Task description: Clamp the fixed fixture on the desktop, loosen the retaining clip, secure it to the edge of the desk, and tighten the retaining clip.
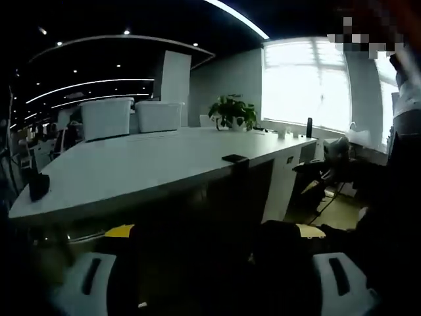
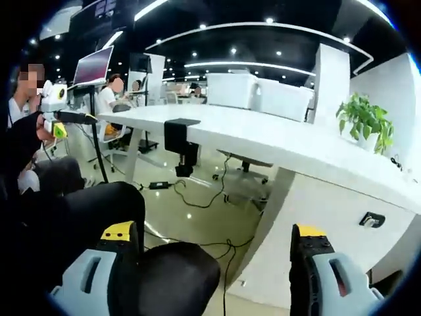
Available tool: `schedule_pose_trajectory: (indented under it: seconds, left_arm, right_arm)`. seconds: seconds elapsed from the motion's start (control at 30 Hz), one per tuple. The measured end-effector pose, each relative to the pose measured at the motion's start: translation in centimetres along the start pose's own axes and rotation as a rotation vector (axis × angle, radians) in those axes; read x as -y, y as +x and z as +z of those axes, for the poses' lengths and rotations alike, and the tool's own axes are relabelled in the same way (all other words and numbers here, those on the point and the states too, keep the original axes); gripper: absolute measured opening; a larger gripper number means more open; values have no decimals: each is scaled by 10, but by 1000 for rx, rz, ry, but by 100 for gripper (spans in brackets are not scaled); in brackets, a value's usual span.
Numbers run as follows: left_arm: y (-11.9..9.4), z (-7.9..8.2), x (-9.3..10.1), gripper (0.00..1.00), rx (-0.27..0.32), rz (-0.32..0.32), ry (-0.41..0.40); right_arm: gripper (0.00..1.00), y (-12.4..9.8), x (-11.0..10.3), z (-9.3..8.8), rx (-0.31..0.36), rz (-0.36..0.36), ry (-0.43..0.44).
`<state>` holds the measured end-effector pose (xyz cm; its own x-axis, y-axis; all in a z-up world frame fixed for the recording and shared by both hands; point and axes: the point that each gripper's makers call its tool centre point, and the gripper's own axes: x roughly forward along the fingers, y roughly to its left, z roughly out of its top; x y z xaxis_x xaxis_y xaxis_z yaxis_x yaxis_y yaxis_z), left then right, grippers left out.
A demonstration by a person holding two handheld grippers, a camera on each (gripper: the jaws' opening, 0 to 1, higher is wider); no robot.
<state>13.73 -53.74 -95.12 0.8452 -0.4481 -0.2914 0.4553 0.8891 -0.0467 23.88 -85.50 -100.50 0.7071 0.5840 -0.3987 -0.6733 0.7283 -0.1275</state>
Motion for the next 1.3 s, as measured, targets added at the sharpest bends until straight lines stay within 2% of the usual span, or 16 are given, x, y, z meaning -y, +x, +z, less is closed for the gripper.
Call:
schedule_pose_trajectory:
  seconds: [0.1,0.17,0.33,0.5,0.6,0.73,0.97,1.1,1.3]
  left_arm:
    - [-16,-2,-3,95,-34,22,1]
    - [-23,-7,-3,95,-69,26,-15]
    - [-41,-1,-3,95,-71,55,13]
    - [-63,2,-10,95,-94,101,-36]
    - [-78,4,-20,95,-109,164,0]
    - [-92,5,-16,95,-130,164,5]
    - [-121,20,-9,95,-103,195,53]
    - [-138,27,-9,95,-75,216,34]
    - [-162,23,-11,95,-69,253,33]
  right_arm:
    - [97,-18,1,-2,-23,-16,-15]
    - [97,-30,4,-7,-67,-43,2]
    - [97,-61,3,-3,-83,-70,-17]
    - [97,-88,7,-3,-109,-104,1]
    - [97,-106,13,-1,-110,-132,0]
    - [97,-124,18,-3,-115,-155,1]
    - [97,-156,22,8,-86,-179,-1]
    - [96,-168,25,6,-89,-193,1]
    - [94,-177,25,1,-91,-214,44]
